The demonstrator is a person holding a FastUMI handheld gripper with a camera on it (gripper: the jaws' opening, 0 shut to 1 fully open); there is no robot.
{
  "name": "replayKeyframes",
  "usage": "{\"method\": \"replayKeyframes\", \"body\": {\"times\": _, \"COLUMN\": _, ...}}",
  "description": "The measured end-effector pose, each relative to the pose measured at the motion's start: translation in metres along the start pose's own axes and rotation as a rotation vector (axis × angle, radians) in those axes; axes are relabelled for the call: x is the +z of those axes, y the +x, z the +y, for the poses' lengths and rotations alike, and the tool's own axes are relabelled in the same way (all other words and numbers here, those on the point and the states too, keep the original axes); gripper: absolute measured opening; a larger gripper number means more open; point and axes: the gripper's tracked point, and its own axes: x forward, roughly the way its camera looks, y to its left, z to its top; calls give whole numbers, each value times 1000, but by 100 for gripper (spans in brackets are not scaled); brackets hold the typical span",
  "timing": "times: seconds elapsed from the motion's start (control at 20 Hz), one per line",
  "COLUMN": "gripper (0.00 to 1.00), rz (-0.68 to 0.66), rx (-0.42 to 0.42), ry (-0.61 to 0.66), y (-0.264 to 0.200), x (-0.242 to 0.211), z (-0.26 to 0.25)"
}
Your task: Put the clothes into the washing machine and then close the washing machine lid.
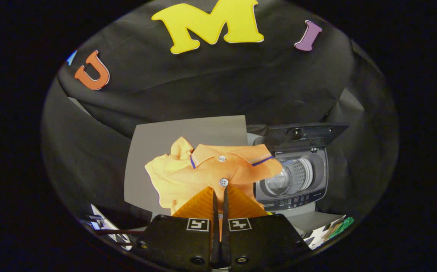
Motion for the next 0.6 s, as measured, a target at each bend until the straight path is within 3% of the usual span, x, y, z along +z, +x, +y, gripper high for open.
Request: {"method": "replayKeyframes", "body": {"times": 0.6, "gripper": 6, "rz": -90, "rx": -75, "ry": 165, "y": -50, "x": -44, "z": -104}}
